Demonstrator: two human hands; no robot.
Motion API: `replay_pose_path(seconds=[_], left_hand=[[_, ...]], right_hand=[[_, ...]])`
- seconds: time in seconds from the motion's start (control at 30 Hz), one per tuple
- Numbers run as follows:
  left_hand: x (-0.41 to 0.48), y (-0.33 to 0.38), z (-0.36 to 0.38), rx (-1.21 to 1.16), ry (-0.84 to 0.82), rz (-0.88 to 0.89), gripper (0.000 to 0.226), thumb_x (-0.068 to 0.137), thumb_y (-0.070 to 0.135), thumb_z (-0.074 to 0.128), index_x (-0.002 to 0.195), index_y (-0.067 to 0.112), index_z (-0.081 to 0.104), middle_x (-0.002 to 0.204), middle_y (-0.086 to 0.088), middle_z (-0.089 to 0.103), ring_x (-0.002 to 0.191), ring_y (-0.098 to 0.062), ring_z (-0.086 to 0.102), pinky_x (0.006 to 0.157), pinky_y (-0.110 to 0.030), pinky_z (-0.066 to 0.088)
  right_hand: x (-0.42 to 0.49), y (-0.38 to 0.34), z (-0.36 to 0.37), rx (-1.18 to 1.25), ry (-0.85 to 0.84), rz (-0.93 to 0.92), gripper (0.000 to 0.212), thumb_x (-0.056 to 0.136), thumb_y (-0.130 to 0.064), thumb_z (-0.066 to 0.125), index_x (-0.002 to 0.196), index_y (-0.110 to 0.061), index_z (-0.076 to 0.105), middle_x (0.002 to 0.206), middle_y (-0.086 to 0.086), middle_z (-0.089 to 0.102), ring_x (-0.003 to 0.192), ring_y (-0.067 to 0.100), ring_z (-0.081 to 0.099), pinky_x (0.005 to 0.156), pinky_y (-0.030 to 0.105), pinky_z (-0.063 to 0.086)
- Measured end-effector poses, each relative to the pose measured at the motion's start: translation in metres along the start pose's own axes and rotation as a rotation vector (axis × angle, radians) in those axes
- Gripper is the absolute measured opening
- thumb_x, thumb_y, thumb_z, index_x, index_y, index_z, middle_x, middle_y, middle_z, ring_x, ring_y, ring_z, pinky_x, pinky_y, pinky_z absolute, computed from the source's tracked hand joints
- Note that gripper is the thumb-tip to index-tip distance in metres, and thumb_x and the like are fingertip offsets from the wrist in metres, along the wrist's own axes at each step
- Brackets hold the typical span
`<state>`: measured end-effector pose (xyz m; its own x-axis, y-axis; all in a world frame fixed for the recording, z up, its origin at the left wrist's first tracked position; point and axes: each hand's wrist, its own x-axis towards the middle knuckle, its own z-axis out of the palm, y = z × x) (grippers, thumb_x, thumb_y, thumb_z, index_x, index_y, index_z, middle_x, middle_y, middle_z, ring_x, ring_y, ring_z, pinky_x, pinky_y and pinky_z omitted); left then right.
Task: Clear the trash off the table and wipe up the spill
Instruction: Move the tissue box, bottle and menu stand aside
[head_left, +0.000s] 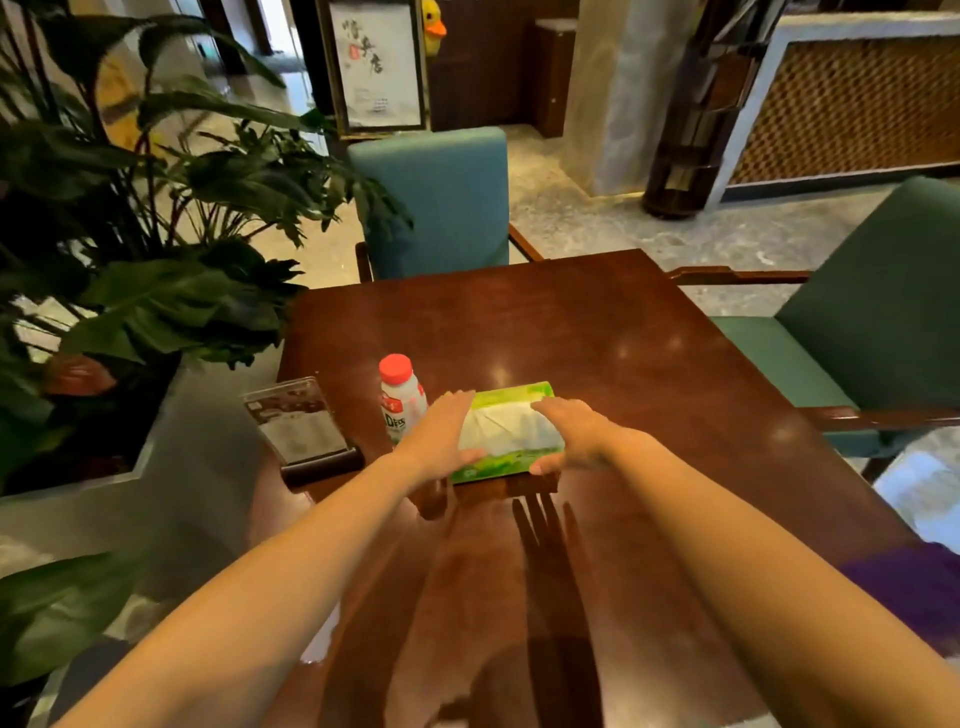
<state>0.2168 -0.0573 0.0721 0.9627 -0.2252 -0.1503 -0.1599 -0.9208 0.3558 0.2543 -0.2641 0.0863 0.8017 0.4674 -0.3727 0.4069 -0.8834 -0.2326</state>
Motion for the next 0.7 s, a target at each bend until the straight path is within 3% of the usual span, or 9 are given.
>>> replay_pose_path(seconds=[0.1,0.3,0.53,0.7], left_hand=[[0.017,-0.008,0.012,0.059,-0.053,-0.006,0.096,0.083,0.045,0.062,0.148,0.006,0.003,0.159,-0.013,0.002,0.147,-0.027,0.000,0.119,-0.035,0.005],[0.056,-0.021,0.028,0.125,-0.087,-0.015,0.112,0.073,0.059,0.064,0.148,0.005,0.001,0.158,-0.014,-0.001,0.147,-0.029,-0.003,0.120,-0.044,0.006],[0.078,-0.037,0.043,0.027,-0.119,-0.087,0.120,0.067,0.057,0.071,0.148,0.005,0.000,0.158,-0.015,-0.004,0.147,-0.028,-0.005,0.120,-0.043,0.001],[0.085,-0.035,0.047,-0.049,-0.087,-0.132,0.117,0.061,0.050,0.079,0.146,0.005,0.013,0.155,-0.016,0.015,0.143,-0.031,0.011,0.118,-0.039,0.008]], right_hand=[[0.021,0.003,0.006,-0.075,0.008,-0.012,0.105,0.073,-0.056,0.068,0.150,-0.014,0.010,0.159,0.009,0.011,0.146,0.028,0.012,0.119,0.043,0.017],[0.060,0.018,0.008,-0.153,0.018,-0.002,0.116,0.070,-0.061,0.066,0.150,-0.011,-0.001,0.160,0.009,-0.004,0.148,0.027,-0.001,0.119,0.045,0.010],[0.098,0.044,0.003,-0.054,-0.091,-0.050,0.117,0.068,-0.051,0.075,0.150,-0.008,0.003,0.160,0.011,0.000,0.148,0.027,0.001,0.120,0.038,0.007],[0.106,0.058,0.007,0.092,-0.136,-0.087,0.118,0.066,-0.038,0.082,0.150,-0.009,0.005,0.160,0.009,0.003,0.148,0.023,0.003,0.119,0.034,0.007]])
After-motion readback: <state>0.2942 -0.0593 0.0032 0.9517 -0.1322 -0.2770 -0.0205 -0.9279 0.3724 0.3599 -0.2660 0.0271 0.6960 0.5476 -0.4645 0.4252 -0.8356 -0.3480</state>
